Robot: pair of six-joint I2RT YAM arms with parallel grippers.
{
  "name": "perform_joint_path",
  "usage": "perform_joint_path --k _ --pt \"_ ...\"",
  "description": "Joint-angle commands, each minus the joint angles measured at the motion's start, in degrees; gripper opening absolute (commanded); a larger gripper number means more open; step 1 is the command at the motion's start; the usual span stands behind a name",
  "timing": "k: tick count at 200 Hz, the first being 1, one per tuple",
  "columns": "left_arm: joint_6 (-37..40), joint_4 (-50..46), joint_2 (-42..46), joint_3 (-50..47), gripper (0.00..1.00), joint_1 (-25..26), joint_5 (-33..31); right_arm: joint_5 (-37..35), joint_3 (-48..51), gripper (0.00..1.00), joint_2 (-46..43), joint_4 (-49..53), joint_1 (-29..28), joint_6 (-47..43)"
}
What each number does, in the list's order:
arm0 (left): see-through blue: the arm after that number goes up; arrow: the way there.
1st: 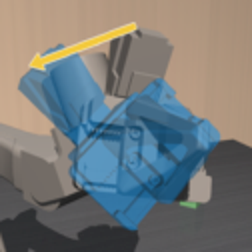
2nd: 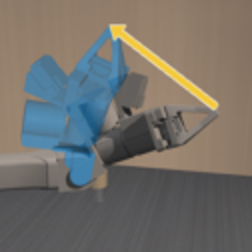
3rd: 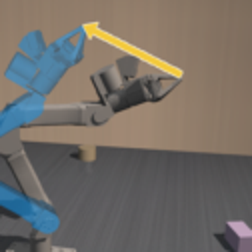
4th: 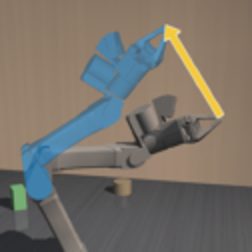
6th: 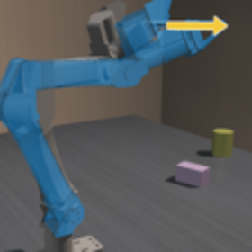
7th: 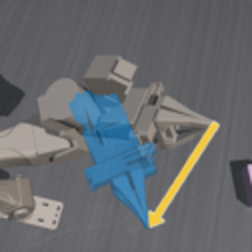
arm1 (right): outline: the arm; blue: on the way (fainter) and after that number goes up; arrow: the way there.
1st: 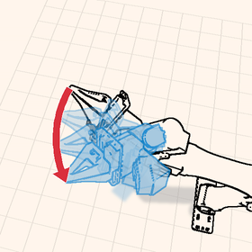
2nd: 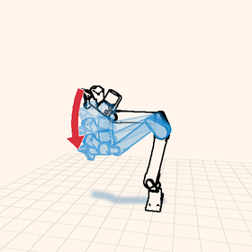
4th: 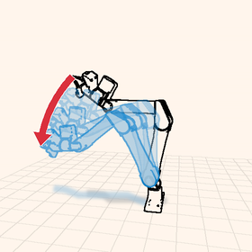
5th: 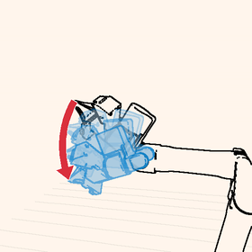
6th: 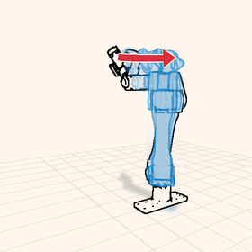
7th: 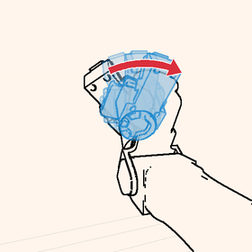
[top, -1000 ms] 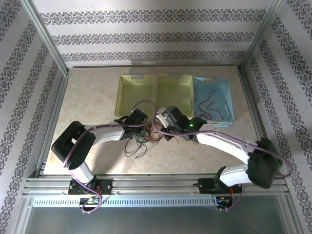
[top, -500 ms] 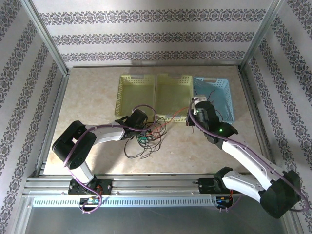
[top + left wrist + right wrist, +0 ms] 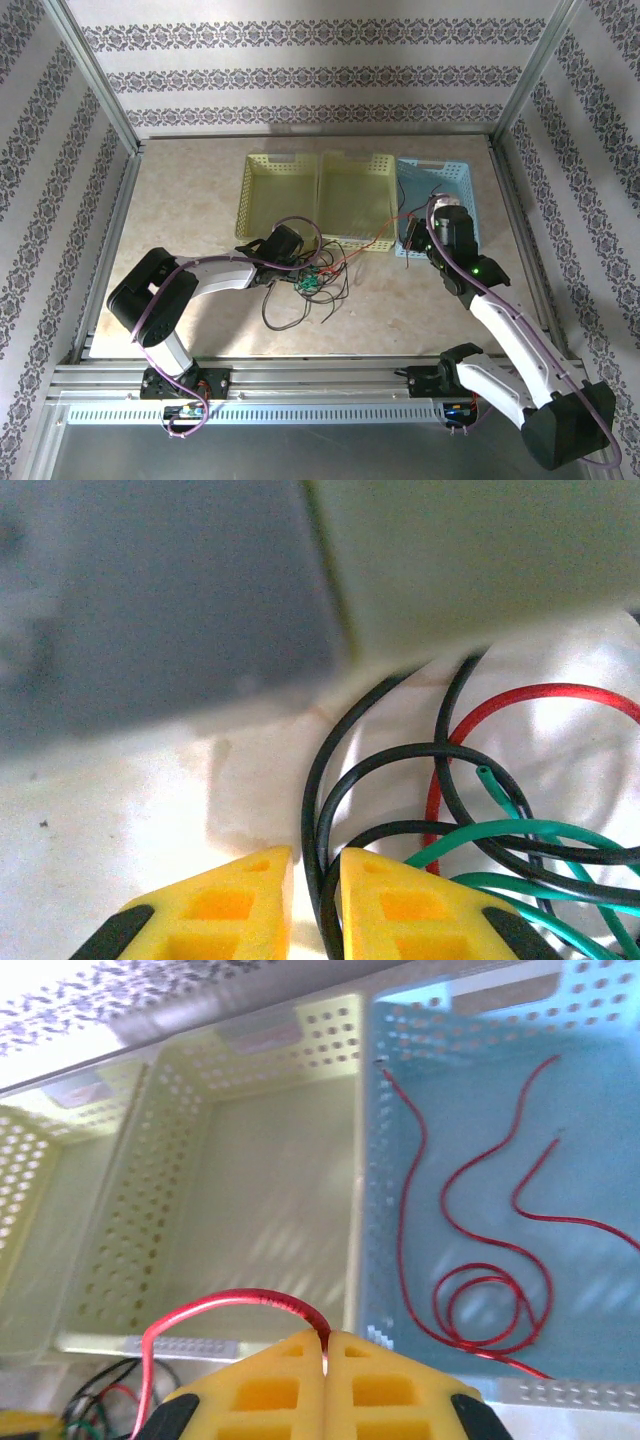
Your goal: Untangle the cables
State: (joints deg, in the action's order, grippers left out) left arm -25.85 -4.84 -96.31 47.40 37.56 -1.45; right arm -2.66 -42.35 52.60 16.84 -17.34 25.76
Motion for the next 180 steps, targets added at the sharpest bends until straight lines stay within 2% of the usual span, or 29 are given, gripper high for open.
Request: perform_joint_path --k 1,47,95,180 --pt "1.4 -0.35 -1.54 -0.82 0.18 1.13 0.71 7.53 -5.45 0.0 -0.23 -2.71 0.03 -0.98" --pt "1.42 -0.49 -2.78 -0.71 0.13 1.12 0.48 6.22 -15.61 0.0 -0.66 -2.98 0.19 -2.22" --pt "1.54 -0.63 -3.02 -0.81 0.12 1.2 0.49 3.8 -26.36 0.0 0.45 -2.88 1.0 -5.85" --pt "1.52 -0.61 -2.92 -1.2 0.12 1.29 0.31 -1.93 -41.96 0.0 5.62 -1.62 6.84 -11.51"
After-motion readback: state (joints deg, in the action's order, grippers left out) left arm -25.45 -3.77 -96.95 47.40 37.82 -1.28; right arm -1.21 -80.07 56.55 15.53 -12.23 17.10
